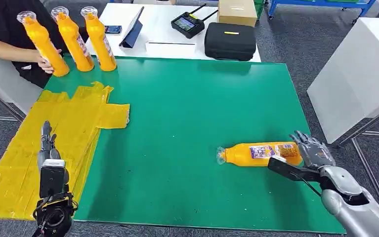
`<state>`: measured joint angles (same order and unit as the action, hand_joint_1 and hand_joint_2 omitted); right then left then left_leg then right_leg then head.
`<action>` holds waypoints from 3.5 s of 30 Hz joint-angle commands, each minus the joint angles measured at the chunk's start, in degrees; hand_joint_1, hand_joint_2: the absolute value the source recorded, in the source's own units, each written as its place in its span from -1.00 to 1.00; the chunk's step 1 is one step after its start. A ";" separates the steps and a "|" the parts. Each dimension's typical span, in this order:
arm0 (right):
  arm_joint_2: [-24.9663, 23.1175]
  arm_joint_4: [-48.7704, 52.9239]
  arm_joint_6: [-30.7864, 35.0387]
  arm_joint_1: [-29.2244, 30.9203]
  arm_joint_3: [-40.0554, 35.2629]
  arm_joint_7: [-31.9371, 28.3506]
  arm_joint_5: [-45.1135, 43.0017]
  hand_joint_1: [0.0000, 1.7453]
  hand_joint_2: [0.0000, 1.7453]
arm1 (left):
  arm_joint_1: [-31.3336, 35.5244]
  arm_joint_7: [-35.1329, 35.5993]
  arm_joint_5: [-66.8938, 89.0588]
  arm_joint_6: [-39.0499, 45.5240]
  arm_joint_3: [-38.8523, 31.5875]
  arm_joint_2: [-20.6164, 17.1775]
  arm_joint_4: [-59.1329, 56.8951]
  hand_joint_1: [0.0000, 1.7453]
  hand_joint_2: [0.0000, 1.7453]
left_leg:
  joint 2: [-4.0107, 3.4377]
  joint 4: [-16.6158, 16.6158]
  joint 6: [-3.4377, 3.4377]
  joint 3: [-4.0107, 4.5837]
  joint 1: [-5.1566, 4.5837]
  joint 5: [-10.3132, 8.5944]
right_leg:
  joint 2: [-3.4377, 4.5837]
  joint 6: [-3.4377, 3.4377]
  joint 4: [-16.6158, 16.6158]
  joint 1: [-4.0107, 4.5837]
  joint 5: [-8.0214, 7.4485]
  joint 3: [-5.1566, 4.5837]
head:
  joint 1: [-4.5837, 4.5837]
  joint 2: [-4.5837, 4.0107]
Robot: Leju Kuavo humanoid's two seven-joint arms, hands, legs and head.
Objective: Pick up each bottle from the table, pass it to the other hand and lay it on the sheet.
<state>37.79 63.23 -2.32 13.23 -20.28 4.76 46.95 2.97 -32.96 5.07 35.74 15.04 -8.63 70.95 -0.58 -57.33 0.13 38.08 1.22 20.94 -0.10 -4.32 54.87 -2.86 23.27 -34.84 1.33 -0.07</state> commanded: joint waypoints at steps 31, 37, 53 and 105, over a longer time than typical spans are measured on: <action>-24.49 -11.64 -17.23 9.41 -4.21 -17.50 -41.56 1.00 1.00 | 0.93 7.90 -20.62 -30.50 2.89 2.47 3.41 -1.00 1.00 | -1.11 0.07 -0.10 -1.74 0.29 0.45 | 0.97 0.72 -0.13 0.34 0.13 1.31 | -0.02 0.00; -23.56 -12.02 -16.78 9.34 -5.05 -17.78 -42.82 1.00 1.00 | 1.07 8.00 -20.74 -30.34 3.01 2.22 3.34 -1.00 1.00 | -0.65 0.01 -0.05 -0.98 0.23 0.18 | 0.52 0.46 -0.02 0.27 0.04 0.78 | 0.00 0.00; -41.42 -16.50 -6.45 13.84 -11.21 -19.08 -47.16 1.00 1.00 | 7.97 8.86 -23.06 -36.02 12.78 6.41 0.12 -1.00 1.00 | -0.26 0.01 -0.08 -0.57 0.23 0.09 | 0.17 0.38 0.02 0.25 0.05 0.44 | 0.00 0.00; -57.79 -32.49 -3.13 22.30 -37.05 -12.72 -47.16 1.00 1.00 | 4.22 12.93 -21.56 -28.60 8.59 10.60 10.17 1.00 1.00 | -0.09 -0.05 -0.11 -0.42 0.26 0.08 | 0.02 0.47 0.05 0.26 0.12 0.28 | -0.02 0.00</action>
<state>-17.35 34.90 -4.00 34.65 -48.15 -7.69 0.13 3.96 -20.46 -16.20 7.54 20.74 1.33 79.93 -0.80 -57.32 -0.02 37.81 1.44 20.90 0.02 -4.13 54.87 -2.67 23.26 -34.73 1.31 -0.07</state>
